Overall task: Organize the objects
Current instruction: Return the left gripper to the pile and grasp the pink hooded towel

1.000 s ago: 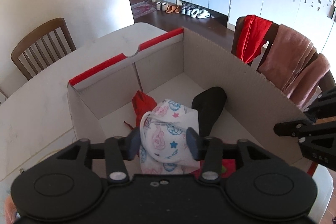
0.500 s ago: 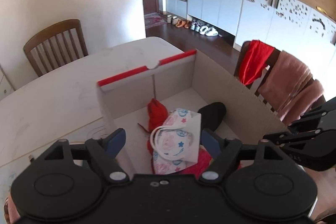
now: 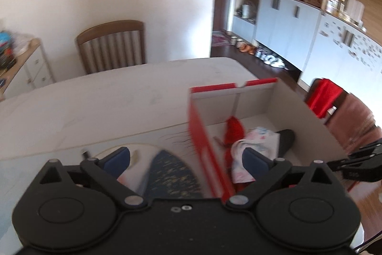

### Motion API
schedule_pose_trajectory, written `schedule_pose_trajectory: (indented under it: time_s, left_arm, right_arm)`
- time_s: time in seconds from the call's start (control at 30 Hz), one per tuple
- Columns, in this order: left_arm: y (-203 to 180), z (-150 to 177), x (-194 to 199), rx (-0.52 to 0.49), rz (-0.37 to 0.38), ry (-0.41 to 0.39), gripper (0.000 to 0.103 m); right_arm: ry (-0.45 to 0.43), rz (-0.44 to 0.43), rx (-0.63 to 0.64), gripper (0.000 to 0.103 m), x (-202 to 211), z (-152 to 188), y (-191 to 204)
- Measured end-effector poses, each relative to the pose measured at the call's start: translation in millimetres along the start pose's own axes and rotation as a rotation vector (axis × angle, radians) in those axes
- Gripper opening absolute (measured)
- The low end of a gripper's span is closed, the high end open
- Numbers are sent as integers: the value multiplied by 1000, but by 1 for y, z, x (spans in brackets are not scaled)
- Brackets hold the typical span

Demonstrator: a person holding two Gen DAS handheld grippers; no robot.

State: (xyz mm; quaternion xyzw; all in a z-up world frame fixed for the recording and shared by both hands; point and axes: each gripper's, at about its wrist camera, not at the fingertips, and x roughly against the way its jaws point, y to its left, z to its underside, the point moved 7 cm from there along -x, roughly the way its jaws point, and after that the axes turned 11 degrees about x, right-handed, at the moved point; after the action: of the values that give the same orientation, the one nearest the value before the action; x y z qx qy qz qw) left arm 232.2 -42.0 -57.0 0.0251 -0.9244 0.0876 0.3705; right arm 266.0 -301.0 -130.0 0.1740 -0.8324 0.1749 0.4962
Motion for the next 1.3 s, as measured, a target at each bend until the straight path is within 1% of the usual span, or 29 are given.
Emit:
schedule_pose_trajectory:
  time_s: [0.17, 0.37, 0.47, 0.63, 0.7, 0.87, 0.93, 1.0, 1.03, 1.1, 1.17, 1.2, 1.23, 1.3]
  left_arm:
    - [49, 10, 7, 99, -80, 7, 102]
    - [102, 26, 12, 185, -181, 37, 102]
    - [129, 35, 12, 210, -243, 49, 102]
    - [164, 54, 4, 231, -324, 93, 102]
    - [172, 61, -2, 228, -340, 115, 102]
    - [184, 73, -13, 189, -387, 140, 102]
    - [187, 77, -17, 169, -409, 150, 98]
    - [193, 81, -22, 159, -428, 161, 89]
    - [195, 83, -24, 159, -435, 167, 87]
    - [198, 87, -26, 166, -443, 179, 76]
    - [201, 89, -26, 174, -448, 188, 69]
    - [202, 90, -25, 176, -452, 186, 62]
    - [202, 90, -23, 177, -455, 183, 58]
    - [203, 90, -20, 184, -451, 178, 42]
  right_arm:
    - [2, -5, 3, 4, 0, 0, 2]
    - [4, -3, 0, 4, -1, 0, 2]
    - [6, 0, 0, 4, -1, 0, 2]
    - [8, 5, -1, 4, -1, 0, 2]
    - [9, 8, 0, 4, 0, 0, 2]
    - [12, 16, 0, 4, -1, 0, 3]
    - [13, 19, 1, 4, -1, 0, 2]
    - [14, 22, 2, 4, -1, 0, 3]
    - [14, 23, 3, 4, -1, -1, 3]
    - [15, 25, 3, 4, -1, -1, 3]
    - [14, 26, 2, 4, -1, 0, 3]
    - [14, 26, 1, 4, -1, 0, 3]
    - [14, 26, 1, 4, -1, 0, 3]
    - [14, 27, 1, 4, -1, 0, 3]
